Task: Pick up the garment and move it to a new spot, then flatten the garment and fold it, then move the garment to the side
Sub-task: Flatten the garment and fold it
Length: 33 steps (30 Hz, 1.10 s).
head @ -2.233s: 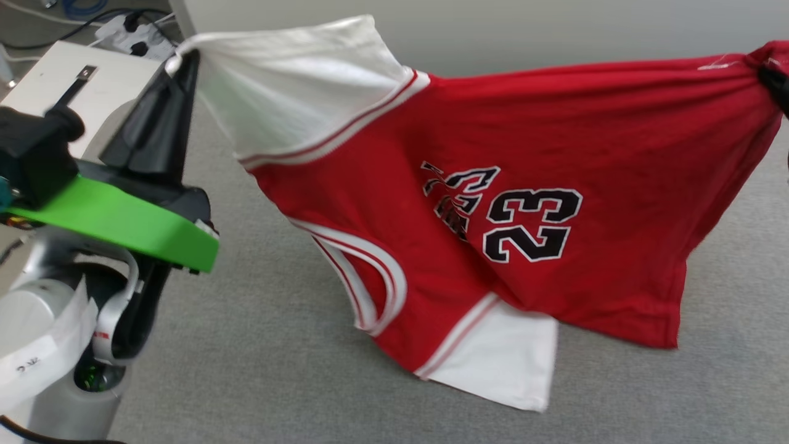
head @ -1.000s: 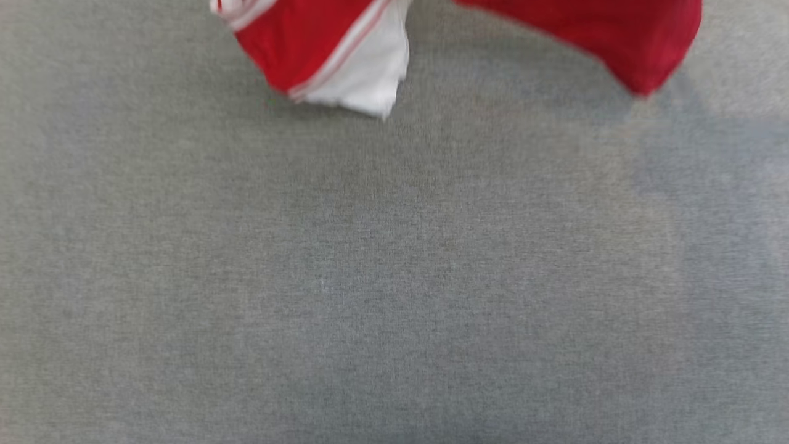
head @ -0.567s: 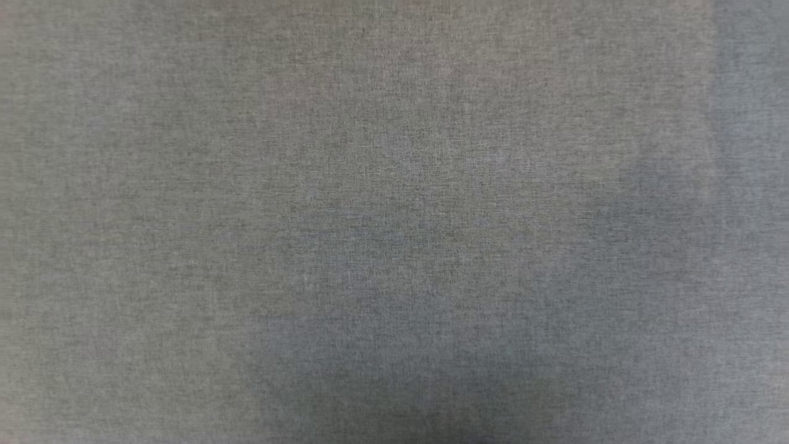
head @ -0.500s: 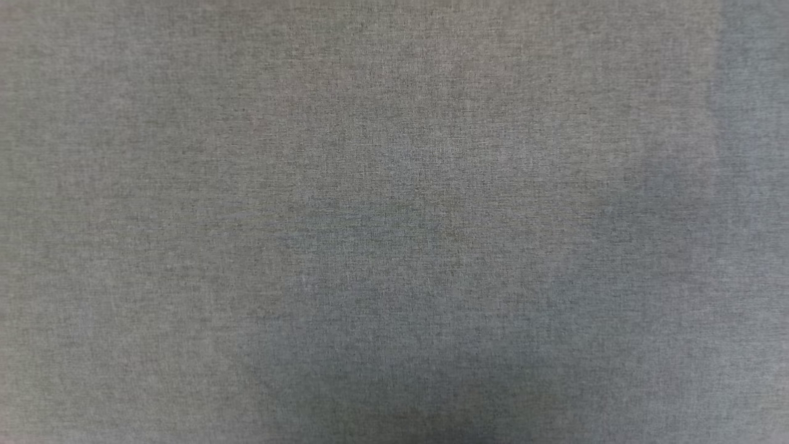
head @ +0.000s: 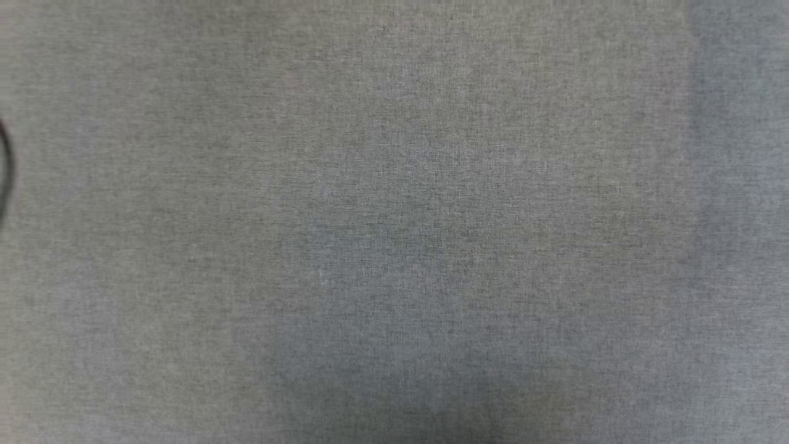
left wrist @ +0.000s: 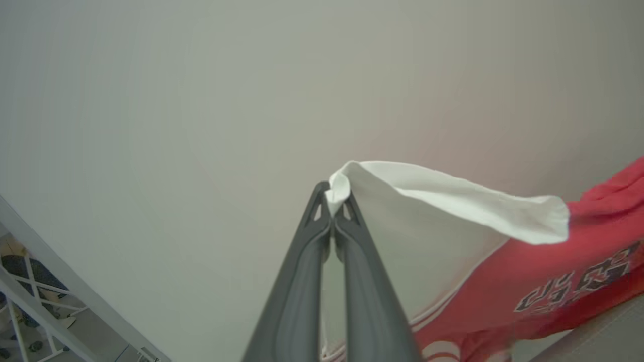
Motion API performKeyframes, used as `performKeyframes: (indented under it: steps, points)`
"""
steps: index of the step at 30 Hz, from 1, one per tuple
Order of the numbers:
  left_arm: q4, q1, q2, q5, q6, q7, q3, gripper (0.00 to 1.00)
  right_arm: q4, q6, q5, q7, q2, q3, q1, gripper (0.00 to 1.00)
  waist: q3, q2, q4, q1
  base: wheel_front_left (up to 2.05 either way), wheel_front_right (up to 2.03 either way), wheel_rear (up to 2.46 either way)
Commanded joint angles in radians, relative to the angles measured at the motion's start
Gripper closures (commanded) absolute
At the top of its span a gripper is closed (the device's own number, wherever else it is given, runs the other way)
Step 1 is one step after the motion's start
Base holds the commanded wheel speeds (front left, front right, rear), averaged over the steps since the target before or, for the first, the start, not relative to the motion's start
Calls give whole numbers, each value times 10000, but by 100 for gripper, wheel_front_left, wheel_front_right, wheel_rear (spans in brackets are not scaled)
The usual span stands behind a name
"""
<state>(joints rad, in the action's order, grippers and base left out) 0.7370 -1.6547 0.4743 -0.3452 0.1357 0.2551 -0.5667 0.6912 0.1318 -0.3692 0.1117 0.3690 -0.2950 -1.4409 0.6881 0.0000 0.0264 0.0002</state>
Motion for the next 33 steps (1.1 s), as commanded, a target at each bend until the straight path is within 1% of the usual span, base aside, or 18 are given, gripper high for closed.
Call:
performKeyframes:
  steps: [1,9,17,18,19,23,33]
  points:
    - [-305,630,-93,-84,-56,60,63,100,40,-11,-205,219,-57,-202,366,100,-428,0,111,-2,0,0,0]
    - [-1692,4250,-443,-416,-362,64,503,100,357,-11,-1169,807,-71,-1196,2382,100,-1709,0,256,-2,0,0,0]
    - [-2531,7773,-581,-714,-615,65,584,100,245,-11,-2656,913,340,-2330,4870,100,-3187,0,437,-2,0,0,0]
    - [-2662,8899,-490,-905,-701,65,578,100,287,-11,-3163,857,493,-2604,5723,100,-3670,0,466,-2,0,0,0]
    - [-2708,9313,-448,-973,-731,65,560,100,295,-11,-3359,821,540,-2707,6041,100,-3844,0,479,-2,0,0,0]
    - [-2885,10708,-273,-1282,-828,17,504,100,333,-11,-4012,666,666,-2995,7057,100,-4410,0,526,-2,0,0,0]
    - [-3824,13615,516,-1893,-1108,-523,382,100,303,-11,-5421,366,734,-3297,8954,100,-5662,0,648,-2,0,0,0]
